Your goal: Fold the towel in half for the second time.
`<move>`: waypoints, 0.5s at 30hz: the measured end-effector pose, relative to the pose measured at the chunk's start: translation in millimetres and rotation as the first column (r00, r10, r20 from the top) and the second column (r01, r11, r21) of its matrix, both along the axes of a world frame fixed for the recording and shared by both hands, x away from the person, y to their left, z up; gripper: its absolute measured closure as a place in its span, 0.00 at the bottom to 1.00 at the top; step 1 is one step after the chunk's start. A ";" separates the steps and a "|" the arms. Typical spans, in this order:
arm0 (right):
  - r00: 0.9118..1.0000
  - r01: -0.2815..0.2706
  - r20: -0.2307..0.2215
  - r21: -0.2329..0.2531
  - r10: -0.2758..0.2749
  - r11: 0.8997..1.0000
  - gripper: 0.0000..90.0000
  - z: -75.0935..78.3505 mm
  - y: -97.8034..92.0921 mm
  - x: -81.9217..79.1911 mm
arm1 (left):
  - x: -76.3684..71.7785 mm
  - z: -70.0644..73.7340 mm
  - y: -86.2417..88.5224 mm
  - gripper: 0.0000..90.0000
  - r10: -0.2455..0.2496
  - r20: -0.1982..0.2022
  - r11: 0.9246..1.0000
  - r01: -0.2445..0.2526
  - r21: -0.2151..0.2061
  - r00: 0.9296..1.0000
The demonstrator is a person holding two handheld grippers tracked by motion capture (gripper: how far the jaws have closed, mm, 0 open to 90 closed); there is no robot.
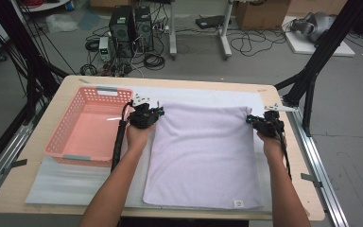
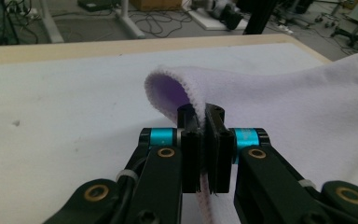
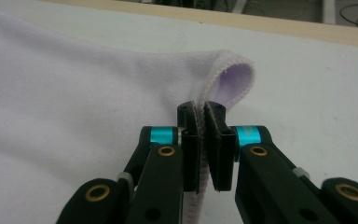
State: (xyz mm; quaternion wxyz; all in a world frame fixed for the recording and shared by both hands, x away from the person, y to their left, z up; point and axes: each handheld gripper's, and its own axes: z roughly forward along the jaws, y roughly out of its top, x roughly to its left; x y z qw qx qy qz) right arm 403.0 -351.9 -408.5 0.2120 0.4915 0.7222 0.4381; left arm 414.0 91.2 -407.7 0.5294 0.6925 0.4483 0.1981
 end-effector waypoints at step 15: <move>0.983 -0.167 0.081 -0.001 0.167 0.986 0.94 28.1 4.8 -78.3 | -73.6 9.0 17.6 0.95 -0.109 0.079 0.994 0.109 0.005 0.991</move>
